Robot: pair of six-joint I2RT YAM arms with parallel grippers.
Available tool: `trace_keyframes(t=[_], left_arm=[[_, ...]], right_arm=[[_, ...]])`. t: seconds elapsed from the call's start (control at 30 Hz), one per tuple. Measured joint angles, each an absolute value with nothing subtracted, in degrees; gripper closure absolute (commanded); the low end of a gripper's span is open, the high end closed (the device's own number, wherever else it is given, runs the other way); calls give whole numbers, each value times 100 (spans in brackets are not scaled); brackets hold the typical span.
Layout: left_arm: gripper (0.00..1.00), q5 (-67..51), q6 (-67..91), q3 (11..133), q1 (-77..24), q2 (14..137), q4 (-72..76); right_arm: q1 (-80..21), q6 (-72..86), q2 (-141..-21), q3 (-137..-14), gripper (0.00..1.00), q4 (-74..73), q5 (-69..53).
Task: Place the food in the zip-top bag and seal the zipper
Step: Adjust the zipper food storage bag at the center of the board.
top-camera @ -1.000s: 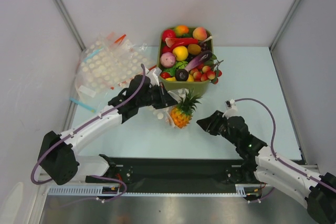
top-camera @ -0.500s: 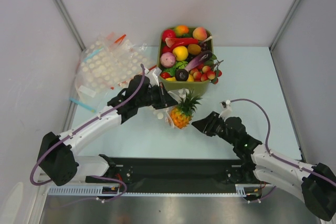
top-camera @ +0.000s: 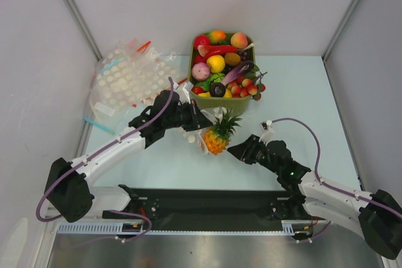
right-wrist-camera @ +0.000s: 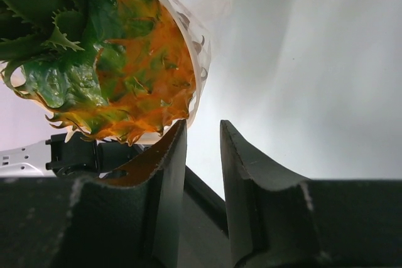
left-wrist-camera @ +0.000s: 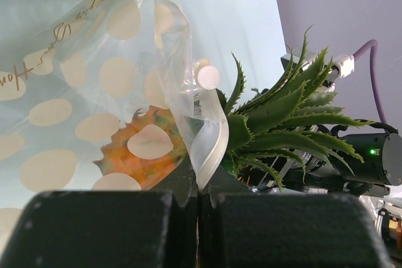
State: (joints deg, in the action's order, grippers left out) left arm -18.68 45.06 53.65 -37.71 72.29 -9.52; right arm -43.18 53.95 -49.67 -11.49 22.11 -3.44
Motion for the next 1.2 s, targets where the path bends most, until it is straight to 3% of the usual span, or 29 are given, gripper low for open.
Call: trace_keyframes(t=[1.2], left_arm=[[100, -2003, 4567, 5317, -3767, 7220, -840]], right_arm=[[-4318, 5341, -5485, -1225, 70, 2790, -268]])
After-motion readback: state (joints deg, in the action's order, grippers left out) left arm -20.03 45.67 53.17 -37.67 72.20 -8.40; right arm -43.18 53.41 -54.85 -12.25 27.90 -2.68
